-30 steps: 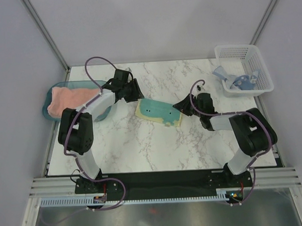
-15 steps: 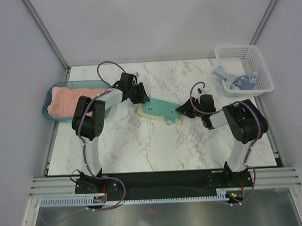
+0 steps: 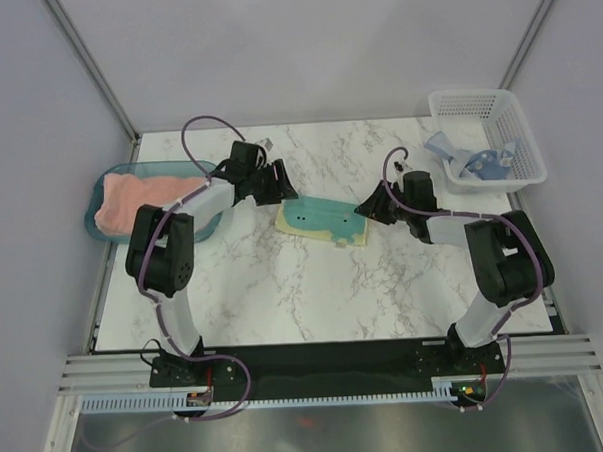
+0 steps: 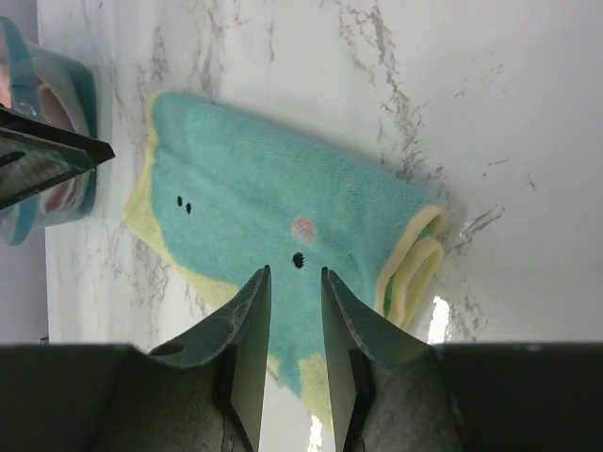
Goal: Fold and stack the towels
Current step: Smooth out wrinkles on the folded towel, then neatly place the folded towel into the bin, then grab crumpled towel, then move the towel to the center of the board, then flatten out the crumpled towel
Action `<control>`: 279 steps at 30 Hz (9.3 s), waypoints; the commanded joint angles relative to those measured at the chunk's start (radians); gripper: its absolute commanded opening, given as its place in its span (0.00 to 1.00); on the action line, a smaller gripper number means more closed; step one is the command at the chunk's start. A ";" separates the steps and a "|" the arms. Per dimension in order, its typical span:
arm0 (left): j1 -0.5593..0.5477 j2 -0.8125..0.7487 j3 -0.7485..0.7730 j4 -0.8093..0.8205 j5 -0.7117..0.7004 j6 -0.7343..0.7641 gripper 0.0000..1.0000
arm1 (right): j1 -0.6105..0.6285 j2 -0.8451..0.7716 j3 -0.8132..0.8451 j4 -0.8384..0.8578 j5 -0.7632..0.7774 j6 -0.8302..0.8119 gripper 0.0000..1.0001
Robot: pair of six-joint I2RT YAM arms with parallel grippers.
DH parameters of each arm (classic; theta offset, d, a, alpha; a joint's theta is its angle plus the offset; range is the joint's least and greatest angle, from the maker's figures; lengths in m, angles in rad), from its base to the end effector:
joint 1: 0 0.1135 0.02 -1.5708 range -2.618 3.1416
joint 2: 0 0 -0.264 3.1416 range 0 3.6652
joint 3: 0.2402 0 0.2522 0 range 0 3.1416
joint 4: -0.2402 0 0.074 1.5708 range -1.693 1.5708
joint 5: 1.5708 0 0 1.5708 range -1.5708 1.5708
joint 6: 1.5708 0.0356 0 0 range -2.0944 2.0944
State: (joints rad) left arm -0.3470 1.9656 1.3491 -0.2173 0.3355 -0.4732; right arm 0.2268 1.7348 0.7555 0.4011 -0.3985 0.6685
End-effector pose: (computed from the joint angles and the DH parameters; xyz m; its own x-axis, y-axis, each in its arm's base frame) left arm 0.3989 -0.1567 0.1848 -0.8610 -0.1462 -0.4871 0.1537 0.8382 -0.5233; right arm 0.3272 0.0897 0.1457 -0.7426 0.4149 -0.5257 -0.0810 0.7236 0.6855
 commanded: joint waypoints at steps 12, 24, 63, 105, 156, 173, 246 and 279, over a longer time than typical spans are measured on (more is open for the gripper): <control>0.011 -0.073 -0.067 -0.091 0.049 0.189 0.70 | 0.026 -0.024 -0.042 -0.056 -0.146 -0.053 0.35; 0.040 -0.001 -0.045 -0.148 0.054 0.307 0.73 | -0.017 0.011 -0.146 0.005 -0.206 -0.096 0.34; -0.029 0.006 0.100 -0.250 -0.018 0.151 0.02 | -0.044 -0.347 -0.114 -0.097 -0.157 0.036 0.47; 0.344 -0.034 0.400 -0.671 -0.875 0.505 0.02 | -0.058 -0.609 -0.057 -0.298 -0.040 -0.010 0.67; -0.095 -0.370 0.274 -0.449 -0.343 0.242 1.00 | -0.060 -0.560 0.341 -0.605 0.361 -0.161 0.71; -0.172 -0.870 -0.219 -0.186 0.076 0.234 1.00 | -0.424 0.060 0.907 -0.943 0.405 -0.351 0.67; -0.115 -0.884 -0.352 -0.232 -0.162 0.015 0.98 | 0.427 -0.261 0.254 -0.597 0.288 0.037 0.39; -0.112 -1.003 -0.605 -0.068 -0.254 -0.117 0.90 | 0.289 0.348 0.747 -0.648 -0.260 -0.562 0.57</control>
State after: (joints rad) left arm -0.4603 1.0504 0.7853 -0.3130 0.2008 -0.5247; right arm 0.4736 2.0533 1.3937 -0.2012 -0.6331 0.2878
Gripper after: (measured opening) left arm 0.904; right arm 0.564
